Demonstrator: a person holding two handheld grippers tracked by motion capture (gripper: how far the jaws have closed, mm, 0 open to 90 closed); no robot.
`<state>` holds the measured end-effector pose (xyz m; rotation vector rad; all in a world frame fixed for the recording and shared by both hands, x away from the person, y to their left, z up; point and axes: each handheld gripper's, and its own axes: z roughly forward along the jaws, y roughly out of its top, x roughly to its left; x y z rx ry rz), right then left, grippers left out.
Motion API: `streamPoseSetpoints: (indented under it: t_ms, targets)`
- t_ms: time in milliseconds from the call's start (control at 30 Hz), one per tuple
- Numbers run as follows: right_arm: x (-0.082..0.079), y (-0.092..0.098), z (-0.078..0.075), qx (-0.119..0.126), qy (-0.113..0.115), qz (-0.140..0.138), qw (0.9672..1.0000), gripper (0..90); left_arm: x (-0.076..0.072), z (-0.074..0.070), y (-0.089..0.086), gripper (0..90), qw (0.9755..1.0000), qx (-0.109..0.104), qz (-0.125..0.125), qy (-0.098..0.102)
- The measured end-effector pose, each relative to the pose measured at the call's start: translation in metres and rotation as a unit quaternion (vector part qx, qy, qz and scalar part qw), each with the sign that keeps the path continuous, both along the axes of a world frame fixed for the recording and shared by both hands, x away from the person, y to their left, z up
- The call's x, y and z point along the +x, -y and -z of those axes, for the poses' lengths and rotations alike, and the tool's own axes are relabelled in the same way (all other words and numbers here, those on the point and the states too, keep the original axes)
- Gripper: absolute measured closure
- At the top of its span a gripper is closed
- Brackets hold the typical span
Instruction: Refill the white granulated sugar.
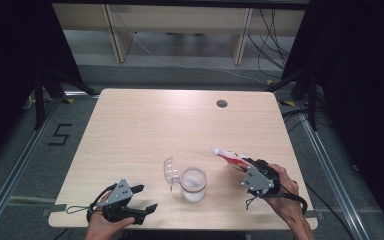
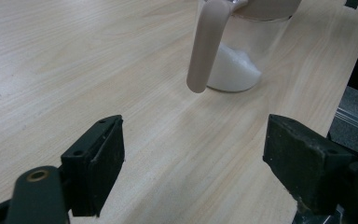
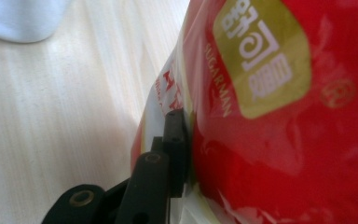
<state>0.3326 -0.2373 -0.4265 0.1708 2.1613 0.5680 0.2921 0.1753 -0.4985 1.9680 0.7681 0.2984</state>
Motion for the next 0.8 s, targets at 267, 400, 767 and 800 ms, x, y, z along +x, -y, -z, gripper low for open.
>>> streamPoseSetpoints:
  t_ms: [267, 400, 767, 800]
  targets:
    - [0.007, 0.018, 0.003, 0.07, -0.029, 0.036, 0.9965, 77.1, -0.002, 0.0, 0.002, 20.0, 0.9999, -0.01, -0.008, -0.01]
    - [0.008, 0.022, 0.006, 0.084, -0.041, 0.045, 0.9946, 77.3, -0.001, 0.0, 0.002, 20.1, 0.9999, -0.013, -0.007, -0.007]
    - [0.012, 0.038, 0.01, 0.168, -0.067, 0.089, 0.9795, 77.6, -0.002, 0.0, 0.002, 20.1, 0.9998, -0.014, -0.009, -0.01]
    - [0.013, 0.039, 0.011, 0.177, -0.064, 0.094, 0.9776, 77.6, -0.002, 0.0, 0.002, 20.0, 0.9998, -0.014, -0.009, -0.01]
